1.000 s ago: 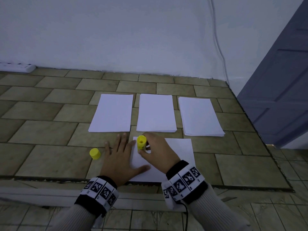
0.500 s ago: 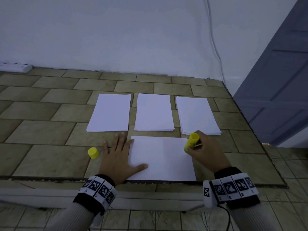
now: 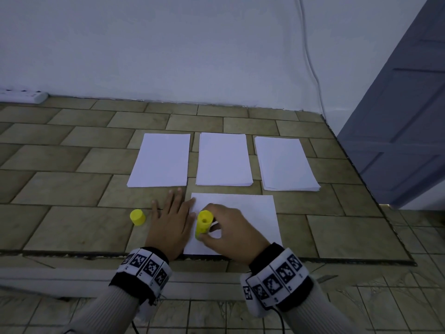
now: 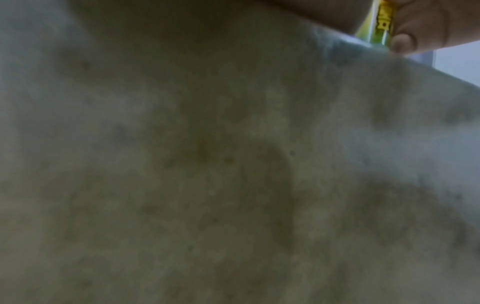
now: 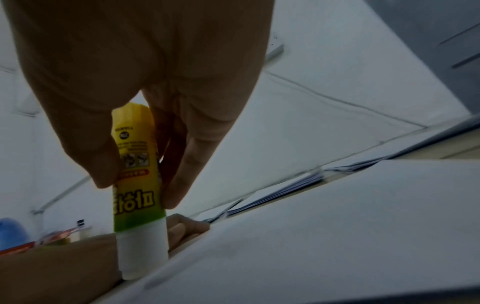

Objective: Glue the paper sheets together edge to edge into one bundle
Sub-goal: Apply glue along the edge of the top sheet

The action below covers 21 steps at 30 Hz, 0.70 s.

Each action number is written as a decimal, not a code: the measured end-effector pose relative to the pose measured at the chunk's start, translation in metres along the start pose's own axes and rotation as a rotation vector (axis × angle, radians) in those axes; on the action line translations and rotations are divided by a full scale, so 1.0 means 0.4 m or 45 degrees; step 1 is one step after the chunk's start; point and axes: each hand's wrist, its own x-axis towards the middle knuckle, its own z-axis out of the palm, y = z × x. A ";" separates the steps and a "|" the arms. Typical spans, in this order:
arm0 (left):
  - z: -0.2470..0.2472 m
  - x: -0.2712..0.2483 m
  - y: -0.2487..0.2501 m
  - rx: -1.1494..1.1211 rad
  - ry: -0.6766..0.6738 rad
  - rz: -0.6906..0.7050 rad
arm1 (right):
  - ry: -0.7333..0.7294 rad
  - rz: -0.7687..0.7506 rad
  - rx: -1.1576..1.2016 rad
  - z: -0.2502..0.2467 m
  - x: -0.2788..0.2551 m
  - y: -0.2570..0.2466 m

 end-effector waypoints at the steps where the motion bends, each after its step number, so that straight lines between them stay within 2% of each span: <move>1: -0.005 -0.002 0.000 0.033 -0.014 0.019 | -0.021 -0.008 -0.016 0.012 0.006 -0.003; 4: 0.008 0.006 -0.018 0.172 -0.045 0.077 | -0.054 -0.038 -0.061 0.035 0.017 -0.010; 8: 0.007 0.006 -0.016 0.192 -0.054 0.053 | -0.077 -0.028 -0.081 0.035 0.014 -0.007; 10: 0.005 0.003 -0.011 0.164 0.004 0.058 | -0.081 -0.009 -0.071 0.022 0.006 -0.003; 21: 0.012 0.007 -0.001 0.099 0.014 -0.025 | 0.016 0.112 0.005 -0.146 -0.112 0.081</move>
